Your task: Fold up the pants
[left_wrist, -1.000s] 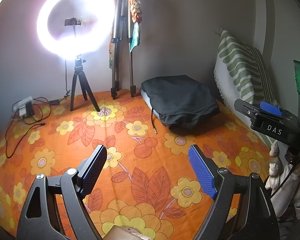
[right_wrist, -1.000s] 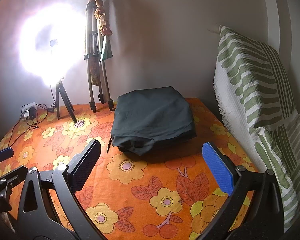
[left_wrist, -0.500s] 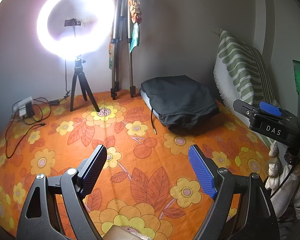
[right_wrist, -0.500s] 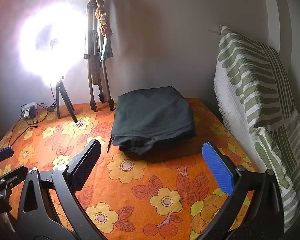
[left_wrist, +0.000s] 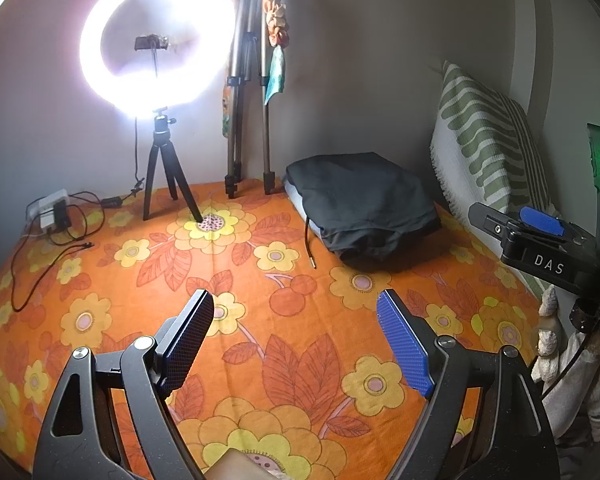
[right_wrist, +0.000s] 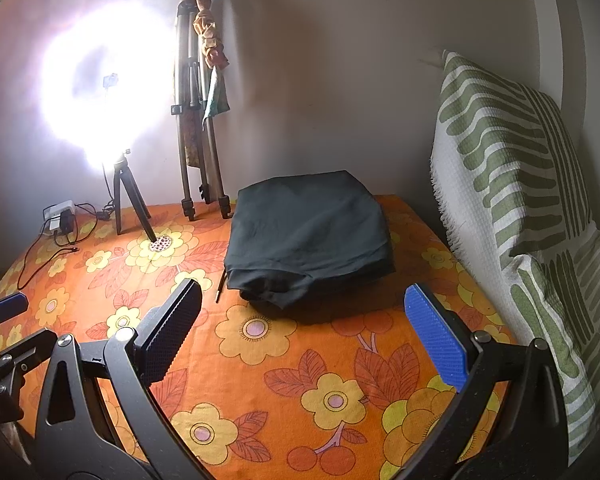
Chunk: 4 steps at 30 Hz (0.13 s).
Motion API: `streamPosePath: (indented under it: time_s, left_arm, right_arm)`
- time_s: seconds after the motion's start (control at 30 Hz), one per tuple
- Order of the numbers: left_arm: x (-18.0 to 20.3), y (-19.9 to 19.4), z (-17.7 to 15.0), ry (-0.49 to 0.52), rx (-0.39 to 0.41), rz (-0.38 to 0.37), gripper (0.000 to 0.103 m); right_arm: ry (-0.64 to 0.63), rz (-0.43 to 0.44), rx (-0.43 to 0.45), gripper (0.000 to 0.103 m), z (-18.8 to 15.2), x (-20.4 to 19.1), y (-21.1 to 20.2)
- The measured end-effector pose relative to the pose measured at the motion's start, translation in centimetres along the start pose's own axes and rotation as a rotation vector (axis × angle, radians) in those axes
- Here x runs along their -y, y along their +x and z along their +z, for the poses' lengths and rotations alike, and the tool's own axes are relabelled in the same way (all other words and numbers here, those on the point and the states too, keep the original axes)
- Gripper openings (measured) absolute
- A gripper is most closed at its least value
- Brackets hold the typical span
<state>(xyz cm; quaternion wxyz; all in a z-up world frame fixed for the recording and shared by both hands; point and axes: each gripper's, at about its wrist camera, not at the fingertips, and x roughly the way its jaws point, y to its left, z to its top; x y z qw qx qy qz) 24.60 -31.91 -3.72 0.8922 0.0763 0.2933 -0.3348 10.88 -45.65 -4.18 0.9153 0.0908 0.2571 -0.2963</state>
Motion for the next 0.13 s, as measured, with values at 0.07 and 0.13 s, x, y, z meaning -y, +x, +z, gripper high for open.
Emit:
streamPosePath:
  time_s: [0.07, 0.13]
  left_arm:
    - [-0.02, 0.05, -0.03, 0.0, -0.001, -0.008, 0.084]
    - [0.09, 0.09, -0.1, 0.006, -0.007, -0.012, 0.084]
  right_arm:
    - [0.0, 0.001, -0.001, 0.103, -0.01, -0.02, -0.01]
    - [-0.001, 0.004, -0.003, 0.103, -0.1, -0.1, 0.1]
